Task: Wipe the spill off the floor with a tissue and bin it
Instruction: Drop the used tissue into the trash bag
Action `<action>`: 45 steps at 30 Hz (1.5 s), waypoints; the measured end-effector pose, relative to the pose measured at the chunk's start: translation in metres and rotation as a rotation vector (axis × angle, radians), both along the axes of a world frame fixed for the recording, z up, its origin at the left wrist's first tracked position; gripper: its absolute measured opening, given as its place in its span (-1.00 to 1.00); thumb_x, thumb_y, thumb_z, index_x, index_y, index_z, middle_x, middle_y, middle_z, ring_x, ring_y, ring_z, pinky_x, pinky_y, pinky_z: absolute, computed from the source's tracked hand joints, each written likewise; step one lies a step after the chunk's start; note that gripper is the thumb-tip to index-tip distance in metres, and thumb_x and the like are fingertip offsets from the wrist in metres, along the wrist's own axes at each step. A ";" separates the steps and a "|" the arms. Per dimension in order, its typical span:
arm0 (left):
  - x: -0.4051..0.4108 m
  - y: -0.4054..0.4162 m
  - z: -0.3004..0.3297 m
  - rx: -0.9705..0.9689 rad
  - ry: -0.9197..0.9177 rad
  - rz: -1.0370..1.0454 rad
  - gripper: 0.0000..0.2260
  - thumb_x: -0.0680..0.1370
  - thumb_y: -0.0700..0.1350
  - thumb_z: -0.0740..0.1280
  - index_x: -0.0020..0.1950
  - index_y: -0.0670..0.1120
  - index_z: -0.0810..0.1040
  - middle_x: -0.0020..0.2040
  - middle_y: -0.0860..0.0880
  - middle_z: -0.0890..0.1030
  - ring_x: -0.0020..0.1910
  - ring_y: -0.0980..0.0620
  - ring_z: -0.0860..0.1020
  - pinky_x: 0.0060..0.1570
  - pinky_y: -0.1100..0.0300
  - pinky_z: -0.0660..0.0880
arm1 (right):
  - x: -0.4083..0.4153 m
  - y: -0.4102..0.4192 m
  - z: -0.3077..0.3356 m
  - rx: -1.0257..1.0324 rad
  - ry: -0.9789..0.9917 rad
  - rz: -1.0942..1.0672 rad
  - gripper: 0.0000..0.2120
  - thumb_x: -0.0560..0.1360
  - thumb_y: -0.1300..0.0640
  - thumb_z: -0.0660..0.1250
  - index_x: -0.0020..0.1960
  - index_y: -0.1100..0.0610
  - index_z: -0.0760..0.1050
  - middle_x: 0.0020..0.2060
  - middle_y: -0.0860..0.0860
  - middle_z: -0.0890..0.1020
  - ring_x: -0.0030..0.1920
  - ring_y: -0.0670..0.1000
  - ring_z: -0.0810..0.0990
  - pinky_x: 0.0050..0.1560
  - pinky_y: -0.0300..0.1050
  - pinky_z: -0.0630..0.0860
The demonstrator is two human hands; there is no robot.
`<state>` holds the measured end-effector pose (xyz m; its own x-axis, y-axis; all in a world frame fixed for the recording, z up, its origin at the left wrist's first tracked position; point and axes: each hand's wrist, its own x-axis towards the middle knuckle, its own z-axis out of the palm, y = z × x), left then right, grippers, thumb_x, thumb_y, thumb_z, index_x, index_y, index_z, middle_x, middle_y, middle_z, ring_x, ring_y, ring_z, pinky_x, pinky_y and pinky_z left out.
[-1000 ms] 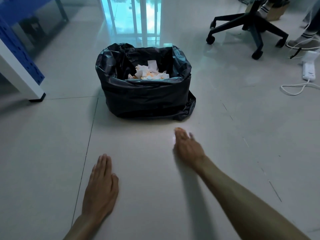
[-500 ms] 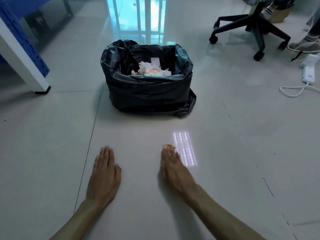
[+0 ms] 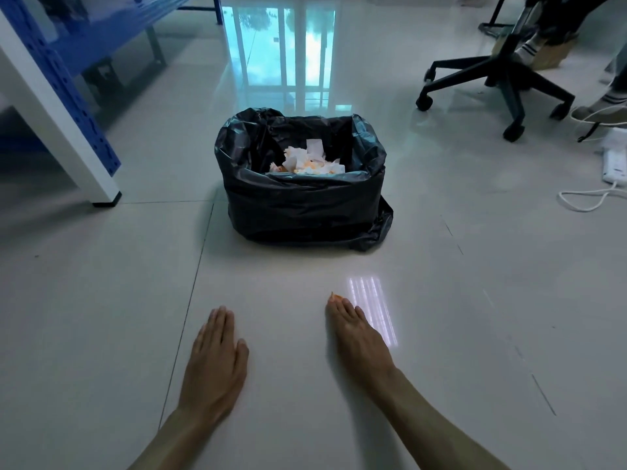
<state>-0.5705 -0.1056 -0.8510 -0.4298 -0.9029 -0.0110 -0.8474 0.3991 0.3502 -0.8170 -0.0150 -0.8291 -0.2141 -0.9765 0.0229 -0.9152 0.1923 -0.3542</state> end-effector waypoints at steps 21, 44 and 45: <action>-0.146 -0.150 0.154 -0.428 -0.020 -0.227 -0.50 0.64 0.12 0.00 0.57 0.02 0.06 0.57 -0.15 0.19 0.57 -0.16 0.08 0.54 -0.10 0.05 | -0.008 -0.007 0.012 0.001 0.159 -0.006 -0.58 0.43 0.30 0.28 0.28 0.13 0.48 0.36 0.00 0.51 0.11 0.10 0.62 0.00 -0.15 0.53; -0.136 -0.114 0.122 -0.198 0.202 -0.099 -0.41 0.53 0.09 0.23 0.53 0.02 0.14 0.54 -0.02 0.22 0.58 -0.11 0.01 0.32 -0.09 0.41 | -0.059 -0.174 0.168 -0.541 -0.014 -0.156 -0.73 0.63 0.14 0.19 0.28 0.11 0.53 0.09 0.13 0.69 0.05 0.15 0.67 0.04 0.08 0.62; -0.134 -0.114 0.121 -0.194 0.209 -0.109 -0.40 0.52 0.09 0.23 0.53 0.02 0.14 0.54 -0.02 0.22 0.57 -0.11 0.01 0.35 -0.08 0.39 | -0.058 -0.176 0.159 -0.432 0.001 -0.139 -0.71 0.62 0.17 0.16 0.30 0.14 0.49 0.15 0.18 0.65 0.14 0.19 0.62 0.11 0.11 0.58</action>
